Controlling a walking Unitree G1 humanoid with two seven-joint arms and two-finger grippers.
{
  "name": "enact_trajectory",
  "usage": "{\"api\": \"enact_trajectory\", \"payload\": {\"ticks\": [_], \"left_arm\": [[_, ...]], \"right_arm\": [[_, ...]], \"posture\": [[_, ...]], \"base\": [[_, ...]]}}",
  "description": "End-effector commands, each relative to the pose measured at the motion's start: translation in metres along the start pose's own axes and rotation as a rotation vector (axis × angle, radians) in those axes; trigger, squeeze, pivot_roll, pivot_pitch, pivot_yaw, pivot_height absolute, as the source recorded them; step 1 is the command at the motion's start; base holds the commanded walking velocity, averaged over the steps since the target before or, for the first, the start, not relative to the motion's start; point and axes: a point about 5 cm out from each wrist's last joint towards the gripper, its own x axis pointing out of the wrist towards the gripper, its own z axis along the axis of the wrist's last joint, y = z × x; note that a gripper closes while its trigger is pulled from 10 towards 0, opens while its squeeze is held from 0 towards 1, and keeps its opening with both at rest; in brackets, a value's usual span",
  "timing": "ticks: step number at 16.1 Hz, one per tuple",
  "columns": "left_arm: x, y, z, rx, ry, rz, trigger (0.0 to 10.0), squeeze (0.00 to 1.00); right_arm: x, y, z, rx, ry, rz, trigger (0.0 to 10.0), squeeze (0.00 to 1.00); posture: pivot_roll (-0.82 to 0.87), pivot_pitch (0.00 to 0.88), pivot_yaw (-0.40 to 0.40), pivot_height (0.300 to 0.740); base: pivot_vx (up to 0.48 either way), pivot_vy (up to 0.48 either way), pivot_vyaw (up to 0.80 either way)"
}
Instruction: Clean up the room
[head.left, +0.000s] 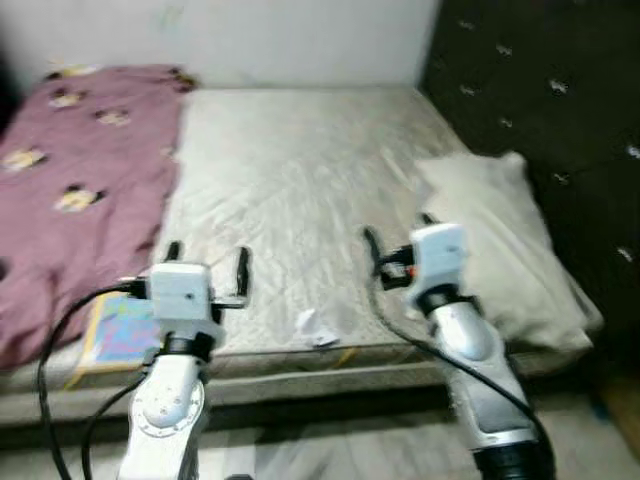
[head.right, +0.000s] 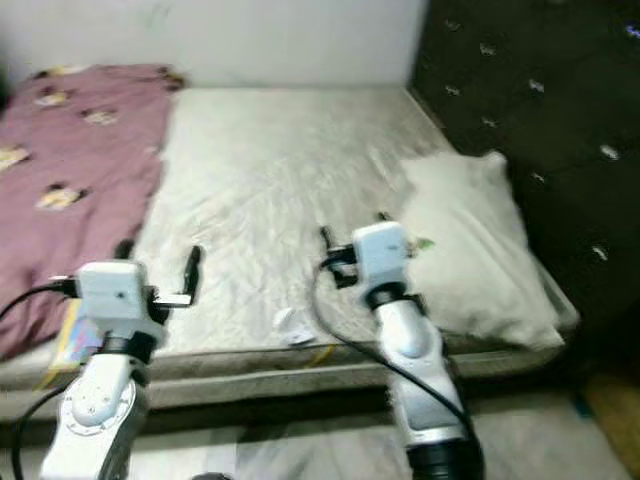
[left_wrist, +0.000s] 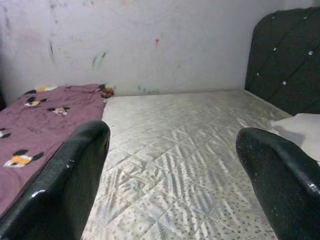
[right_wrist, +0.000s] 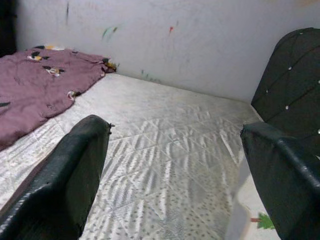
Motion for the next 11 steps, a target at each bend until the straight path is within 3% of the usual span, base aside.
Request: {"api": "enact_trajectory", "payload": {"ticks": [1,2,4,11], "left_arm": [[0.0010,0.0051,-0.0008,0.012,0.000,0.016,10.0,0.00],[0.0015,0.0054,-0.0013,0.008,0.001,0.016,10.0,0.00],[0.0014,0.0070,-0.0007,-0.006,-0.005,0.021,10.0,0.00],[0.0013,0.0079,0.0024,-0.002,-0.020,0.012,10.0,0.00]], "right_arm": [[0.0040,0.0093,0.0045,0.062,-0.028,0.035,10.0,0.00],[0.0043,0.0097,0.0053,0.098,-0.039,0.041,10.0,0.00],[0.0051,0.0100,0.0057,0.081,-0.041,0.044,10.0,0.00],[0.0073,0.0154,0.0112,0.137,-0.069,0.065,10.0,0.00]], "posture": [[0.06,0.034,-0.098,0.740],[0.06,0.030,-0.097,0.740],[0.06,0.026,-0.095,0.740],[0.08,0.038,-0.096,0.740]], "base": [[0.000,0.000,0.53],[0.000,0.000,0.00],[0.000,0.000,0.00],[0.284,0.000,0.00]]}}
